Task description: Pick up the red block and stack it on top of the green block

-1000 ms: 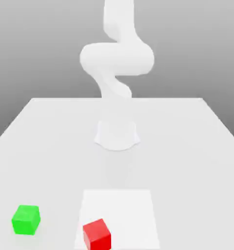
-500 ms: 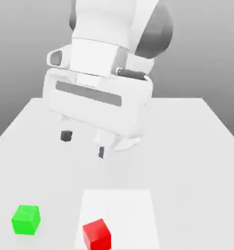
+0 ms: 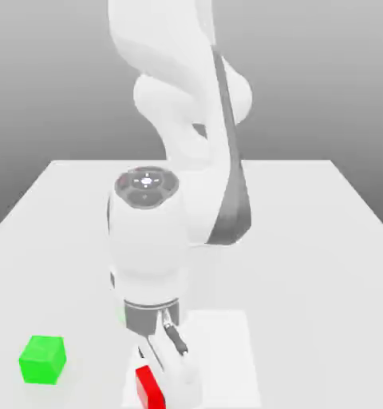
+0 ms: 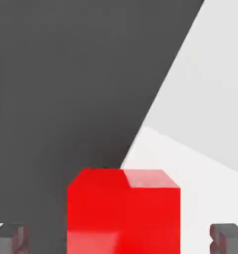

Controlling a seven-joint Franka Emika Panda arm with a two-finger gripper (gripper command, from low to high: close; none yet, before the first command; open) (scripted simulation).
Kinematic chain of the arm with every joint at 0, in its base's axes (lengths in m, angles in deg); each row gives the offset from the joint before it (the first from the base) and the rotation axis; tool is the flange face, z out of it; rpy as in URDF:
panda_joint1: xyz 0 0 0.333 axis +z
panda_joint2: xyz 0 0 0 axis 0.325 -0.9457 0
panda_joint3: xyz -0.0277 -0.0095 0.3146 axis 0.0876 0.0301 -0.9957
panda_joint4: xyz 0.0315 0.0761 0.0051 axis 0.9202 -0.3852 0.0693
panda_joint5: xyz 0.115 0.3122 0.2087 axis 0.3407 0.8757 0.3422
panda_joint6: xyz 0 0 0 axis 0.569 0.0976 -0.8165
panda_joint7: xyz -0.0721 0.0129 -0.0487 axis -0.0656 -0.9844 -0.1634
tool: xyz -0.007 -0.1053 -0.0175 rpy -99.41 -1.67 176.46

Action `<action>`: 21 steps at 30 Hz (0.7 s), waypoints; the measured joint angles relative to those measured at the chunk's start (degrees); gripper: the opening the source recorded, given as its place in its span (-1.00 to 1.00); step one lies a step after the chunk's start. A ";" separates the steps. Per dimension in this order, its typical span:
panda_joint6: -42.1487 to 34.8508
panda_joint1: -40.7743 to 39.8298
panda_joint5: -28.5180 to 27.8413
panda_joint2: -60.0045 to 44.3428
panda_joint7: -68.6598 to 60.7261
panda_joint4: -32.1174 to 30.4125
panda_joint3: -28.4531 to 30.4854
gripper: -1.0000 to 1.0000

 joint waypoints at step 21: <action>-11.45 -8.42 9.83 14.62 22.79 -2.67 8.18 -1.00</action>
